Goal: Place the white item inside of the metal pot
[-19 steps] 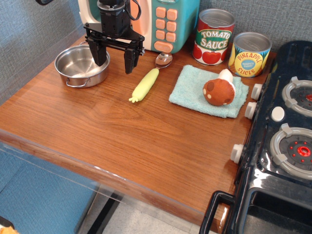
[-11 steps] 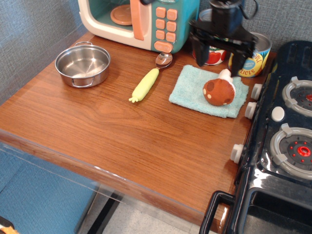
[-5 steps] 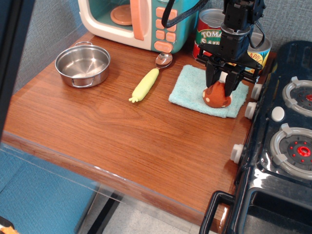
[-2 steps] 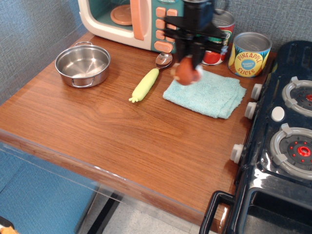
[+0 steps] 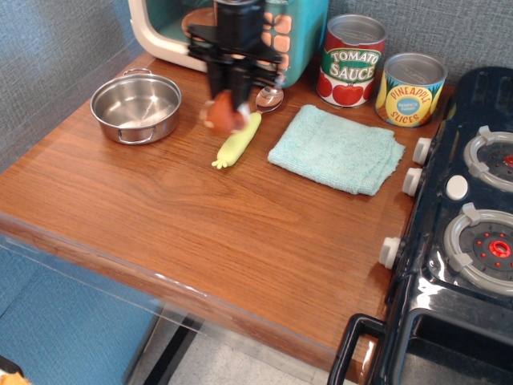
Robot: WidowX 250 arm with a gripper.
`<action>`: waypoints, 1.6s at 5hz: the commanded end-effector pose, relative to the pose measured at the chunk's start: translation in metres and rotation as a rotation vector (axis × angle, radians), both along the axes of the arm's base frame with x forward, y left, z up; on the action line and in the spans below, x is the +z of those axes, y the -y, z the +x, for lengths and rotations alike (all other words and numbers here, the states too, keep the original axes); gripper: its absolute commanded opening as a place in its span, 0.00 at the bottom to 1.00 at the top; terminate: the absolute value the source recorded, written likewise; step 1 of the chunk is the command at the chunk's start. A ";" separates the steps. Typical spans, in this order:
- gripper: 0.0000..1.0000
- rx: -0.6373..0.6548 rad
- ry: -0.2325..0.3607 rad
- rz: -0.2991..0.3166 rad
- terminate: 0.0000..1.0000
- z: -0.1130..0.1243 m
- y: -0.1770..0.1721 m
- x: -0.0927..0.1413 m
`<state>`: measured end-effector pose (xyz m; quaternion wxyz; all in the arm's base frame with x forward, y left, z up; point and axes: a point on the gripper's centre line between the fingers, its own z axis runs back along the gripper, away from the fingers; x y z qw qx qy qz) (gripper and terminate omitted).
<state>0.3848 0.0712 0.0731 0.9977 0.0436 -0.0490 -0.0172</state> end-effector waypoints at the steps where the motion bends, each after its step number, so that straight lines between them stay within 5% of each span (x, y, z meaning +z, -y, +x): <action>1: 0.00 0.083 0.054 0.060 0.00 -0.010 -0.057 0.036; 3: 0.00 0.148 0.023 0.064 0.00 -0.011 -0.084 0.031; 4: 1.00 0.173 0.004 0.061 0.00 -0.012 -0.093 0.026; 7: 1.00 0.099 0.084 0.027 0.00 -0.022 -0.078 0.048; 8: 1.00 0.065 0.071 0.004 0.00 -0.022 -0.072 0.049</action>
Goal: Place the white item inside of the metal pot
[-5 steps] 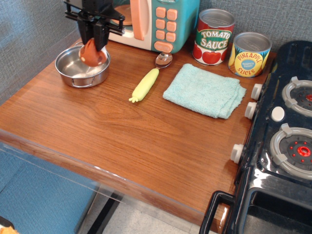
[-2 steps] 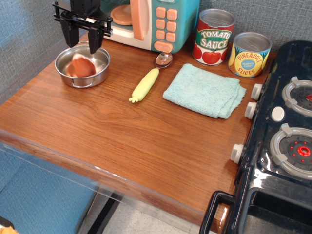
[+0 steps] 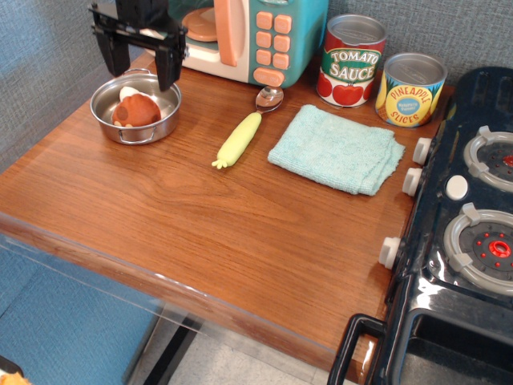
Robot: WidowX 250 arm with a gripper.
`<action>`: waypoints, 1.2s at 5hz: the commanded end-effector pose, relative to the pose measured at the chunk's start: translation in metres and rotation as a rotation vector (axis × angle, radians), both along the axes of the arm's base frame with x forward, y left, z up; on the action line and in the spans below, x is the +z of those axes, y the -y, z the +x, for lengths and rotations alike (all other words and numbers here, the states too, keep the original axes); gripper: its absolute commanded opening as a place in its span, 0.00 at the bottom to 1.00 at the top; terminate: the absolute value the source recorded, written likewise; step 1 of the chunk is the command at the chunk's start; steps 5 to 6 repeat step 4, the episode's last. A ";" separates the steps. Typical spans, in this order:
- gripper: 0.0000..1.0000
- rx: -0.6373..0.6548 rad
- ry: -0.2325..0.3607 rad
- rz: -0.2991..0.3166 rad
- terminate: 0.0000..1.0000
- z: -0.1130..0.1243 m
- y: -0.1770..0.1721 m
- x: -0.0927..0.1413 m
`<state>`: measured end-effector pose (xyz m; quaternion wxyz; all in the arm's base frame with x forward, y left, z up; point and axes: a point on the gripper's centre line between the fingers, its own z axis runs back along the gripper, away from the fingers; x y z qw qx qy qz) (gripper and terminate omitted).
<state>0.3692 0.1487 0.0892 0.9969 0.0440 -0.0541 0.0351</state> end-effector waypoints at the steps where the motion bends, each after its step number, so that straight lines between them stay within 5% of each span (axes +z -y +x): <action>1: 1.00 -0.075 0.063 -0.008 0.00 -0.006 0.008 0.033; 3: 1.00 -0.075 0.063 -0.008 0.00 -0.006 0.008 0.033; 4: 1.00 -0.075 0.063 -0.008 1.00 -0.006 0.008 0.033; 6: 1.00 -0.075 0.063 -0.008 1.00 -0.006 0.008 0.033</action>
